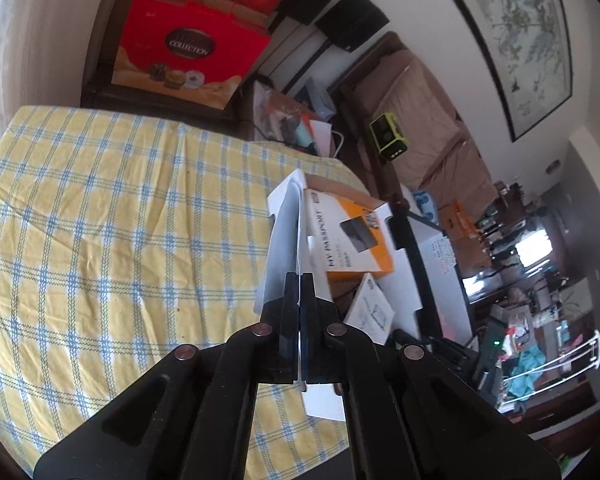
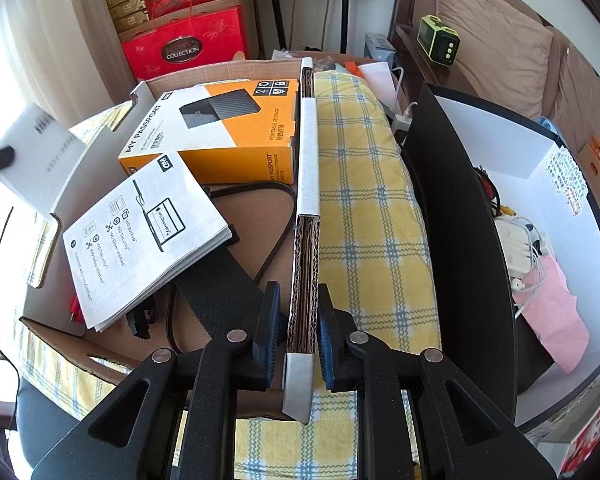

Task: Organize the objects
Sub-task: 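Carry the barcode sheet into the cardboard box and open the left gripper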

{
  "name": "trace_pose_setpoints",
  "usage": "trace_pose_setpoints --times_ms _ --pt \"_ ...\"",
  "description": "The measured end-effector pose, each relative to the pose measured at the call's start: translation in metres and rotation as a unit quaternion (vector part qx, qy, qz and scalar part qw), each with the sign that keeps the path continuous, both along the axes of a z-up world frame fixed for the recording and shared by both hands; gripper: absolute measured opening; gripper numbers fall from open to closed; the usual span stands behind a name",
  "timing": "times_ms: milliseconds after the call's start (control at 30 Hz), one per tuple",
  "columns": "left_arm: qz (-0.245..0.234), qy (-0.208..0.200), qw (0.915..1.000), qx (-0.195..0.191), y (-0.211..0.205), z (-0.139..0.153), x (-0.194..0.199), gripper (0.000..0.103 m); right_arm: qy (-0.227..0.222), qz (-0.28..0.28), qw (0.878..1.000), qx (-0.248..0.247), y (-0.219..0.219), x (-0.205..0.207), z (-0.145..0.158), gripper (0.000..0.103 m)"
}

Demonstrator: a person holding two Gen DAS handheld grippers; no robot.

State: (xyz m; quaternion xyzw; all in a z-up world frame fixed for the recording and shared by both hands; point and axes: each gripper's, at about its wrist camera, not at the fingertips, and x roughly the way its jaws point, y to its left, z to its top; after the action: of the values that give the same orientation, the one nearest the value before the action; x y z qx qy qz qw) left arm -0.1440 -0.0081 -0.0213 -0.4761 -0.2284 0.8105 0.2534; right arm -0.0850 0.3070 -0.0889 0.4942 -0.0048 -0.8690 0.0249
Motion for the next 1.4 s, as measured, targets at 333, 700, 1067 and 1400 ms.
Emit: trace_pose_setpoints --times_ms 333,700,1067,1400 --pt "-0.056 0.023 0.9973 0.042 0.038 0.036 0.014 0.0 -0.001 0.0 1.0 -0.002 0.001 0.0 -0.001 0.018" --pt "-0.099 -0.06 0.9923 0.045 0.105 -0.025 0.01 0.0 -0.002 -0.001 1.0 -0.001 0.0 -0.001 -0.002 0.019" --pt "-0.127 -0.068 0.9882 -0.052 0.135 -0.053 0.017 0.007 -0.002 -0.002 1.0 -0.003 0.0 0.0 -0.001 0.019" --pt "-0.107 -0.015 0.9891 -0.1 0.121 -0.024 0.048 0.064 0.022 -0.02 1.0 0.01 -0.001 0.007 0.016 0.037"
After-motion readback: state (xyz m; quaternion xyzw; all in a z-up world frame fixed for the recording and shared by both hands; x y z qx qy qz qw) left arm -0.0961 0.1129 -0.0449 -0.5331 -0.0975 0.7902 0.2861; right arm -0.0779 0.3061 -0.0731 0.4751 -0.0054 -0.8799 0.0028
